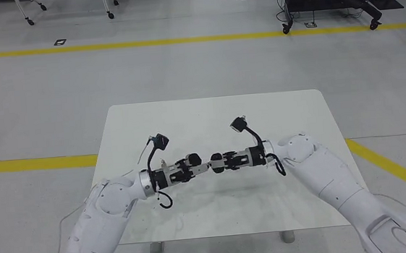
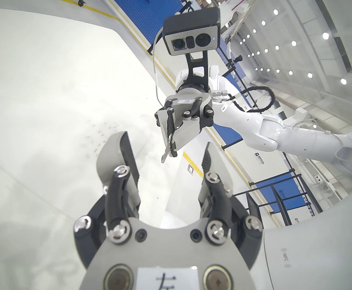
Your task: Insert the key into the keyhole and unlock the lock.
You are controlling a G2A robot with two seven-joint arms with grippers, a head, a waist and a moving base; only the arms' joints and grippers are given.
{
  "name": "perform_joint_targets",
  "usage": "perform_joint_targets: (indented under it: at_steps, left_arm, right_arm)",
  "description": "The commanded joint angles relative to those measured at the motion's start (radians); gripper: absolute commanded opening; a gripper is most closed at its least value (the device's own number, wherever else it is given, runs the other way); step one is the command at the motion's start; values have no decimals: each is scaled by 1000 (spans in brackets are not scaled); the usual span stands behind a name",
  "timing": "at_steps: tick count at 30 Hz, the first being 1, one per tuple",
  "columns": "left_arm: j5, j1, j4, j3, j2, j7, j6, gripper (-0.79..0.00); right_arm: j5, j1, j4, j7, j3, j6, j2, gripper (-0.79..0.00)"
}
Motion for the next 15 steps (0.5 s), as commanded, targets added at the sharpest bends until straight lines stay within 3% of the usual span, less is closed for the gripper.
perform_joint_targets:
  at_steps: [1,7,11,15]
  left_arm:
    - [-17,4,-1,-3,1,2,-7,0]
    - [-12,7,-7,-17,7,5,-17,0]
    - [151,1,-19,-55,10,126,-3,0]
    - [151,1,-19,-55,10,126,-3,0]
  right_arm:
    - [5,-12,4,-12,28,-12,12,-785]
    - [29,-110,-12,-70,186,-70,79,-785]
    - [47,-195,-54,-88,287,-88,122,-785]
    - [53,-202,-59,-90,294,-90,124,-785]
